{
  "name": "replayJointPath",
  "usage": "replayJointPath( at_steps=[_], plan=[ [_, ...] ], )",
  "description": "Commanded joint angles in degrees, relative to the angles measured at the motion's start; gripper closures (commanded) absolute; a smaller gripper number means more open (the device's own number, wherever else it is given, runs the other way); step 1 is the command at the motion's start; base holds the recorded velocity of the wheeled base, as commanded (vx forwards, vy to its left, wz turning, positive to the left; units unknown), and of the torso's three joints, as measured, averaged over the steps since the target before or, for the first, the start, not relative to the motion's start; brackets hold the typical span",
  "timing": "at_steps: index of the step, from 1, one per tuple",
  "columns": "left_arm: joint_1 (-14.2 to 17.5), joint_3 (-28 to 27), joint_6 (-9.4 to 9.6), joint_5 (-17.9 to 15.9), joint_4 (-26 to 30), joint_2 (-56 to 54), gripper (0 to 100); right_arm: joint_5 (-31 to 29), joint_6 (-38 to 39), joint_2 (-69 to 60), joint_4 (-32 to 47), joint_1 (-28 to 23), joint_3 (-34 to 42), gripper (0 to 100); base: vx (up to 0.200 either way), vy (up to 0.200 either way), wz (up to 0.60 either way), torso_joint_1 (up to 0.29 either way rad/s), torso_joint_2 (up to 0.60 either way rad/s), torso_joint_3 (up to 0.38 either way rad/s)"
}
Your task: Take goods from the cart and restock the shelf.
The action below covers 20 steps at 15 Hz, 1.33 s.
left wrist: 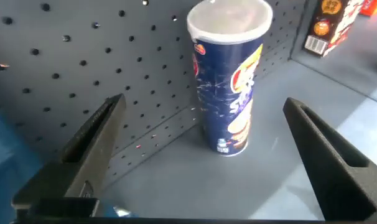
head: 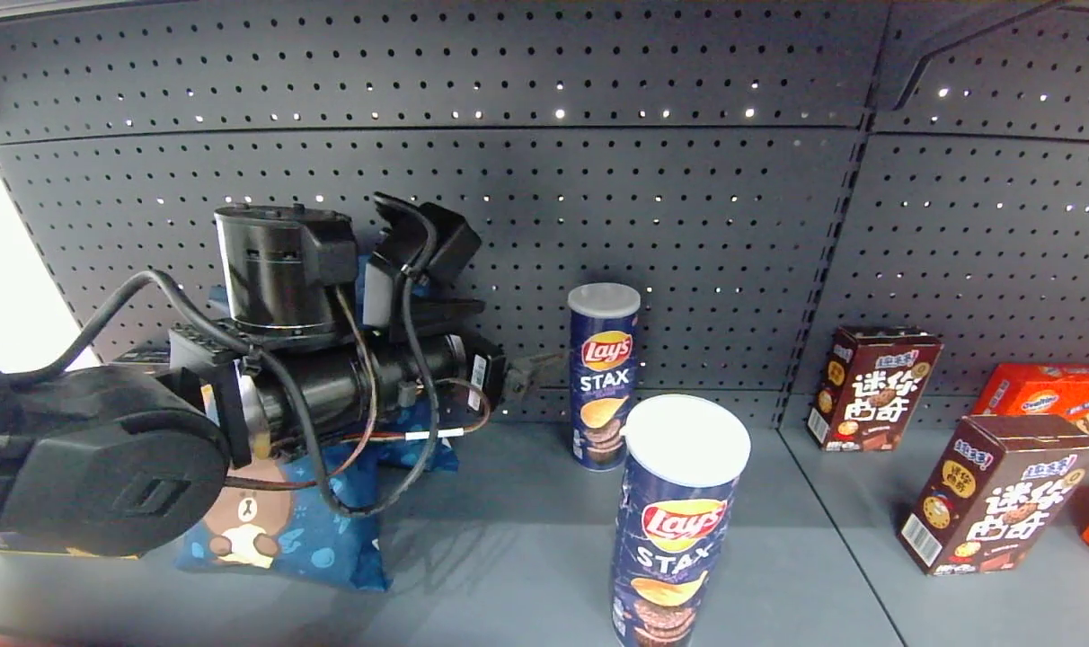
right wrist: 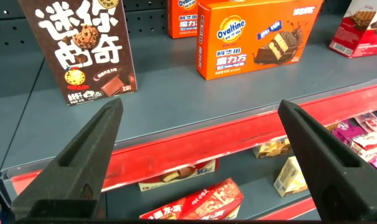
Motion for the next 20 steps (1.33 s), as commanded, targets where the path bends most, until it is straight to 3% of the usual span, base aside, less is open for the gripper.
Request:
replayJointPath(
  at_steps=[1, 4, 5, 6, 8, 9, 20],
  plan=[
    [-0.09, 0.5, 3.18, 5.65, 2.72, -1.75, 0, 0.0, -0.02, 0.09, -0.02, 0.01, 0.02, 0, 0.0, 0.0, 0.0, 0.0, 0.0, 0.0],
    [0.17, 0.59, 3.89, 7.24, 4.21, -1.57, 0, 0.0, -0.11, 0.09, -0.02, 0.01, 0.02, 0, 0.0, 0.0, 0.0, 0.0, 0.0, 0.0],
    [0.35, 0.59, 5.21, 7.24, 4.48, -1.49, 0, 0.0, -0.19, 0.09, -0.02, 0.01, 0.02, 0, 0.0, 0.0, 0.0, 0.0, 0.0, 0.0],
    [2.11, -0.11, 10.83, 7.24, 4.48, -0.34, 0, 0.0, -0.19, 0.09, -0.02, 0.01, 0.02, 0, 0.0, 0.0, 0.0, 0.0, 0.0, 0.0],
    [3.42, -1.96, 15.4, 7.15, 4.48, 2.03, 0, 0.08, -0.28, 0.09, -0.02, 0.01, 0.02, 0, 0.0, 0.0, 0.0, 0.0, 0.0, 0.0],
    [3.51, -2.66, 16.1, 7.06, 4.48, 3.08, 0, 0.0, -0.28, 0.09, -0.02, 0.01, -0.06, 0, 0.0, 0.0, 0.0, 0.0, 0.0, 0.0],
    [2.11, -8.99, 16.28, 7.32, 2.46, 13.1, 0, 0.0, -0.19, 0.09, 0.07, 0.01, -0.06, 0, 0.0, 0.0, 0.0, 0.0, 0.0, 0.0]
  ],
)
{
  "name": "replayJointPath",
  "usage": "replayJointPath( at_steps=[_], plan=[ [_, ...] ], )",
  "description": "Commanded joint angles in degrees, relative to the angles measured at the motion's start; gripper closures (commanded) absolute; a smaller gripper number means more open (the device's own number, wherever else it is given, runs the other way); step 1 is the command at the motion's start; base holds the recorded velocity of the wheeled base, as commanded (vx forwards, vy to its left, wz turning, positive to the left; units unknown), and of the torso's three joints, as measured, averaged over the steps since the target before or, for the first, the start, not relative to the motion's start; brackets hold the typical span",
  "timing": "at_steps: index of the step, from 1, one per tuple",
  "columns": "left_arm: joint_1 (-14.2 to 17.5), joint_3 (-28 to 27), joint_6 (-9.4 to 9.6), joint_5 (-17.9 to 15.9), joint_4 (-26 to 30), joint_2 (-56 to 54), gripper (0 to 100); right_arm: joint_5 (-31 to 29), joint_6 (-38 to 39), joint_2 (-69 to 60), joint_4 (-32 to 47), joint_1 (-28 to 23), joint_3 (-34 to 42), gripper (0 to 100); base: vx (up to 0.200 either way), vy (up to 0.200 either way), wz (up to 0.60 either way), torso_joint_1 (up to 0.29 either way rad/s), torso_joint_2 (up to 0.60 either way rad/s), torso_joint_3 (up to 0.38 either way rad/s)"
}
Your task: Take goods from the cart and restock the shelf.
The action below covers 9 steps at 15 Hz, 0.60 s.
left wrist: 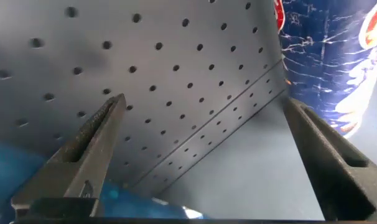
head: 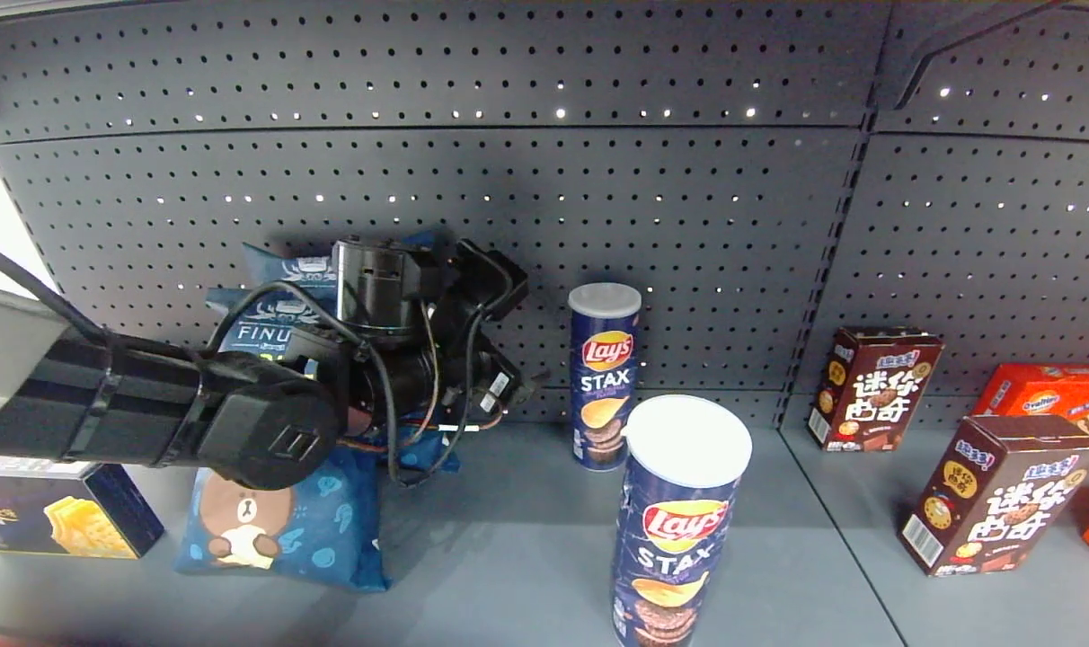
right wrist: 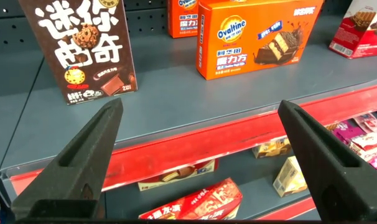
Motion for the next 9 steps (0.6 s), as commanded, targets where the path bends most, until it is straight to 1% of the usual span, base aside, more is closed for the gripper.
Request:
replayJointPath(
  at_steps=[1, 4, 9],
  plan=[
    [-0.02, -0.67, 0.86, 0.03, -0.12, 2.12, 0, -0.03, -0.09, 0.09, -0.04, 0.01, 0.1, 0, 0.0, 0.0, 0.0, 0.0, 0.0, 0.0],
    [-0.19, -2.25, 2.18, -0.05, -0.21, 3.79, 0, -0.03, 0.0, 0.09, -0.04, 0.01, 0.01, 0, 0.0, 0.0, 0.0, 0.0, 0.0, 0.0],
    [-0.63, -3.92, 2.44, -0.05, -0.21, 5.81, 0, -0.03, -0.09, 0.09, -0.04, 0.01, 0.01, 0, 0.0, 0.0, 0.0, 0.0, 0.0, 0.0]
  ],
)
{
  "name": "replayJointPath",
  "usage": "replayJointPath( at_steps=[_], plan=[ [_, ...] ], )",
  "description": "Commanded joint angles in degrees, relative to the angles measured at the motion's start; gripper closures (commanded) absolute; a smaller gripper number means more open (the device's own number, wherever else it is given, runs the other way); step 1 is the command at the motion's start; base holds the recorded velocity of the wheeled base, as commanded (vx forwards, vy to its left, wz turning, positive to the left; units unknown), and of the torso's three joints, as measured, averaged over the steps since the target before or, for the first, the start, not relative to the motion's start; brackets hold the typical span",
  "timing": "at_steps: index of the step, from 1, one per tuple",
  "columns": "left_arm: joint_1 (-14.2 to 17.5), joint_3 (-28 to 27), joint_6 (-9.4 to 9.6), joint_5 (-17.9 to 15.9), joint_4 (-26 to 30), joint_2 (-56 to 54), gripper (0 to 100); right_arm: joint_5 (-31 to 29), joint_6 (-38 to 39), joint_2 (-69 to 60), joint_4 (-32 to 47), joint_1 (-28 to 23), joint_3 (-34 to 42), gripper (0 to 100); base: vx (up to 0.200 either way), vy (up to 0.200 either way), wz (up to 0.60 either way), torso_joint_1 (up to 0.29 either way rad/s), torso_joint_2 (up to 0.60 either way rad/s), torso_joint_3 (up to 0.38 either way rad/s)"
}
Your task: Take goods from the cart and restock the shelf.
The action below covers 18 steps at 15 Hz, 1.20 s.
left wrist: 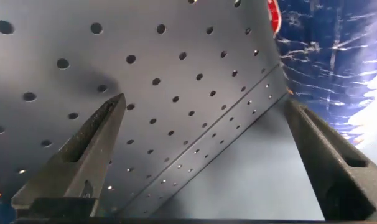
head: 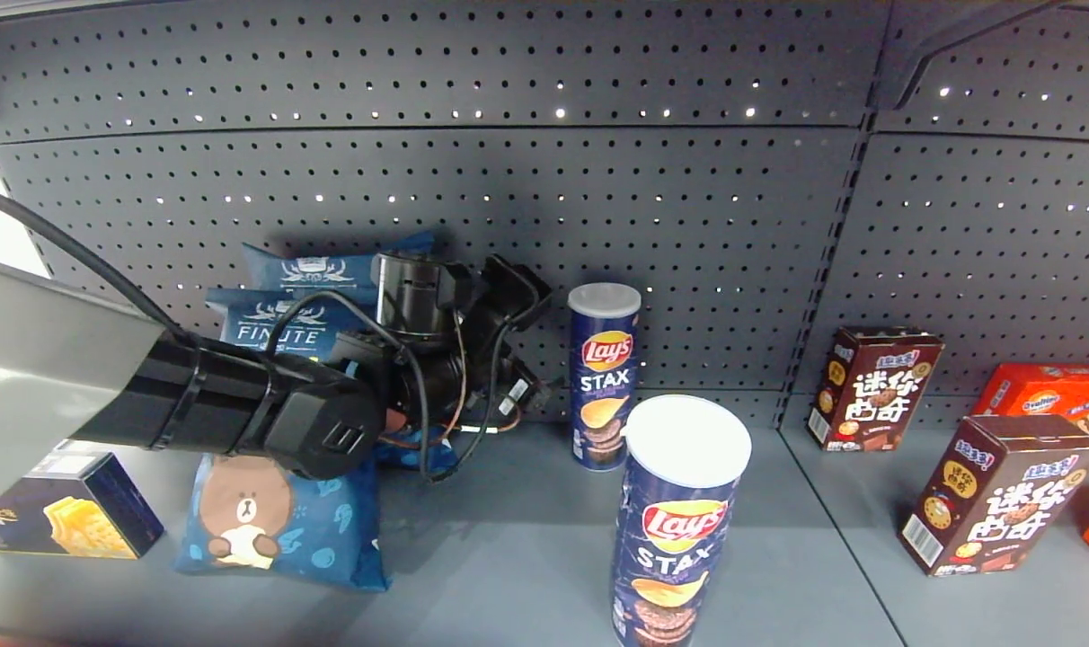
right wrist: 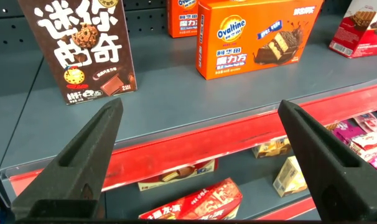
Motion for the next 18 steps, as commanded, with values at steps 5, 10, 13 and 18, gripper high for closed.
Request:
replayJointPath(
  at_steps=[5, 10, 13, 18],
  plan=[
    [-1.09, 0.15, -0.06, 0.02, -0.04, 0.73, 0, 0.01, -0.09, 0.09, -0.02, 0.01, -0.01, 0, 0.0, 0.0, 0.0, 0.0, 0.0, 0.0],
    [-1.7, -0.46, -0.23, -0.07, -0.74, 2.58, 0, 0.01, 0.0, 0.09, -0.02, 0.01, -0.01, 0, 0.0, 0.0, 0.0, 0.0, 0.0, 0.0],
    [-2.05, -1.43, -0.32, -0.07, -0.74, 3.55, 0, 0.01, 0.0, 0.09, -0.02, 0.01, -0.01, 0, 0.0, 0.0, 0.0, 0.0, 0.0, 0.0],
    [-2.49, -2.05, -0.41, -0.16, -0.74, 4.34, 0, 0.01, 0.0, 0.09, -0.02, 0.01, 0.07, 0, 0.0, 0.0, 0.0, 0.0, 0.0, 0.0]
  ],
)
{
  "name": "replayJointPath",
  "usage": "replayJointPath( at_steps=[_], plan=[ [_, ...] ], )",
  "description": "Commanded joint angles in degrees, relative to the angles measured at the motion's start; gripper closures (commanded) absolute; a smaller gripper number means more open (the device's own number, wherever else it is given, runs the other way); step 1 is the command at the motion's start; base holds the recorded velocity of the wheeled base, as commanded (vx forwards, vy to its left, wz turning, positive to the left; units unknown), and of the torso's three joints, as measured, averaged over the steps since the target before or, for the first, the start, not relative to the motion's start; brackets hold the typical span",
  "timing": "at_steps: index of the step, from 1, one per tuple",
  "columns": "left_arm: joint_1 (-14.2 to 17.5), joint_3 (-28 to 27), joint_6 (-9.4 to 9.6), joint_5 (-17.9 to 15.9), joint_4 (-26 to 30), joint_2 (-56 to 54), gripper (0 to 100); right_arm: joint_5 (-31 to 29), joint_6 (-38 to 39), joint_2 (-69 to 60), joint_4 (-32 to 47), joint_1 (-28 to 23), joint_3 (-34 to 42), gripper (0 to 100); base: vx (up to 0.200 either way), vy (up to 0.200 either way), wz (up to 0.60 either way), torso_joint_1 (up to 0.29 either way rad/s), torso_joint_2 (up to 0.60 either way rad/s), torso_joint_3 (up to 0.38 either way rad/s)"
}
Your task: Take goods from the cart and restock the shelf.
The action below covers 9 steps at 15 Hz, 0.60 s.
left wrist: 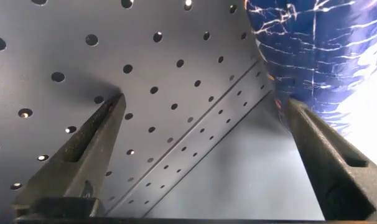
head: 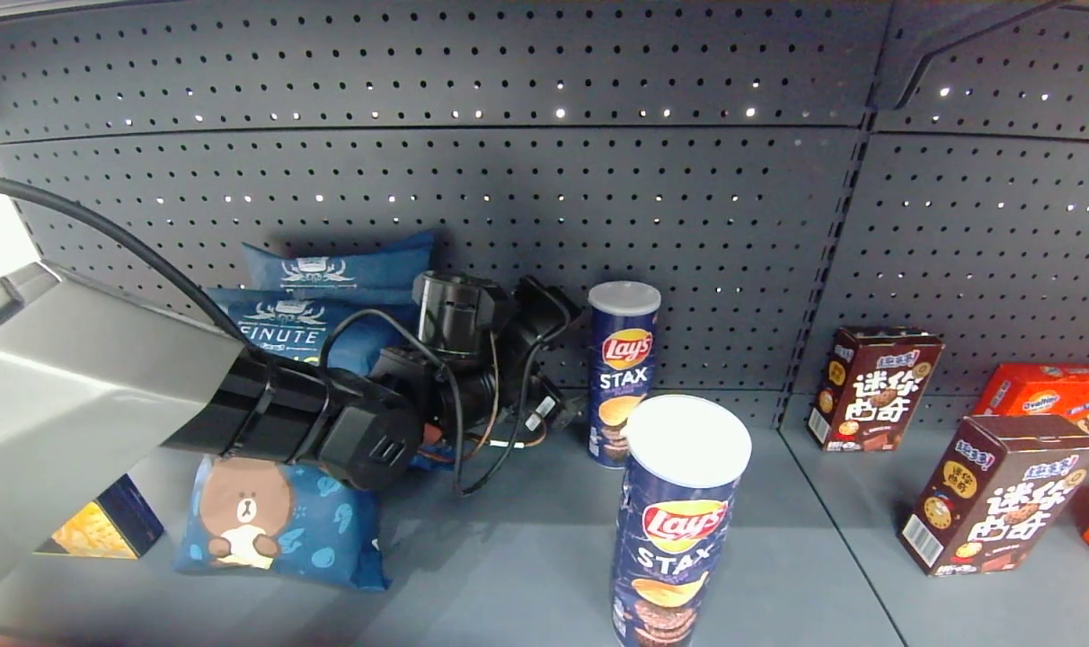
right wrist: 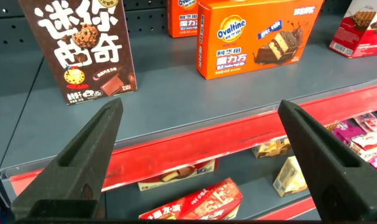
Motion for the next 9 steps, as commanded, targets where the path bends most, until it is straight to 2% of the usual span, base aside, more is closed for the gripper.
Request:
replayJointPath(
  at_steps=[1, 5, 9],
  plan=[
    [-0.03, 0.02, -0.03, 0.04, -0.01, 0.28, 0, 0.01, -0.03, 0.09, -0.02, 0.01, 0.01, 0, 0.0, 0.0, 0.0, 0.0, 0.0, 0.0],
    [-0.03, 0.37, -0.3, 0.21, -0.1, -0.6, 0, 0.01, -0.03, 0.09, -0.02, 0.01, 0.01, 0, 0.0, 0.0, 0.0, 0.0, 0.0, 0.0],
    [0.5, 1.07, -0.3, 0.48, 0.08, -6.49, 0, 0.01, -0.03, 0.09, -0.02, 0.01, 0.01, 0, 0.0, 0.0, 0.0, 0.0, 0.0, 0.0]
  ],
)
